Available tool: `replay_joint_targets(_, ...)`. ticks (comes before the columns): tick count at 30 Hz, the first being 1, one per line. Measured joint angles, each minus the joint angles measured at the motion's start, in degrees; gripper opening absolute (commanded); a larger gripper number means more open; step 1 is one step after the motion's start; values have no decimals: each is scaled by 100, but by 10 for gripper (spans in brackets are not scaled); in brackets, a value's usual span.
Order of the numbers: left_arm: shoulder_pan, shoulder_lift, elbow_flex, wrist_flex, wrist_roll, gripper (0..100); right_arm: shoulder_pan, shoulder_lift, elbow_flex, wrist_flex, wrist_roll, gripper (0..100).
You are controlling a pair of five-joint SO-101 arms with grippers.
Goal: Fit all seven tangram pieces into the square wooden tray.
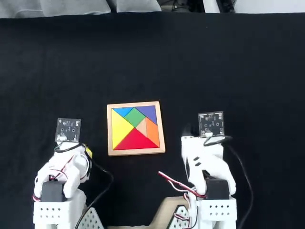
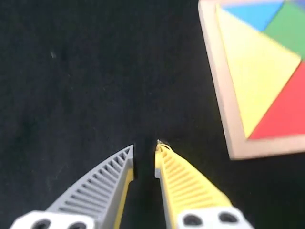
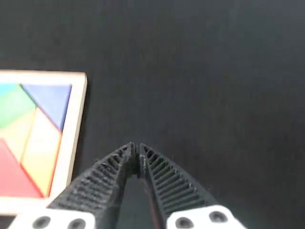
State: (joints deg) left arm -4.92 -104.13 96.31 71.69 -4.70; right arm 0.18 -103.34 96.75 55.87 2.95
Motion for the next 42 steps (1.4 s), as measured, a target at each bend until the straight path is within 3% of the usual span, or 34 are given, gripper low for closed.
replay_joint_targets(10,0,0,0,97,9,83,0,0,0,949,0,12)
replay_joint_targets(16,-431,0,0,97,18,83,0,0,0,1749,9,12)
replay_joint_targets(42,-492,0,0,97,9,84,0,0,0,1811,9,11)
